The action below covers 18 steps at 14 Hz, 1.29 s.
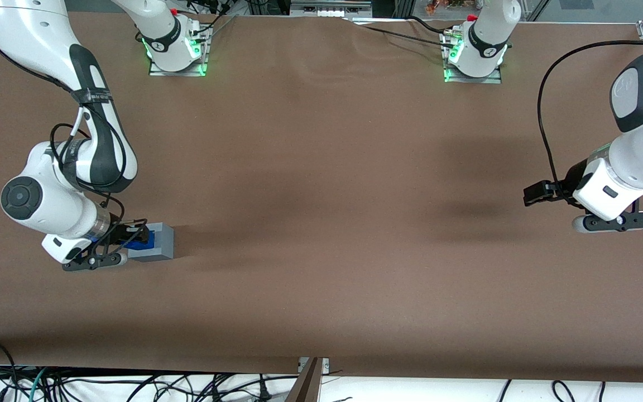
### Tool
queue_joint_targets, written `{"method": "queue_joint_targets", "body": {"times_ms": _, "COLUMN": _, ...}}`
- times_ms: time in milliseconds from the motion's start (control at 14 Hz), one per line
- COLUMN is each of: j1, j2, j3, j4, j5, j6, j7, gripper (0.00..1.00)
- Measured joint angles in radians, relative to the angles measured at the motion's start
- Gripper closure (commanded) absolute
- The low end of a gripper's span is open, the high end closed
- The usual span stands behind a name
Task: Insert blue part into gray base with right arm
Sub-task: 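Lower the blue block into the gray base's hole and press down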
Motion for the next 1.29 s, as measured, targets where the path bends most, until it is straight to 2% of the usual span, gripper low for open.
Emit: {"method": "queue_joint_targets", "body": {"times_ms": 1286, "j1": 0.000, "j2": -0.014, "j3": 0.001, "j4": -0.032, "j5": 0.009, "j6": 0.038, "j7": 0.008, "gripper": 0.76}}
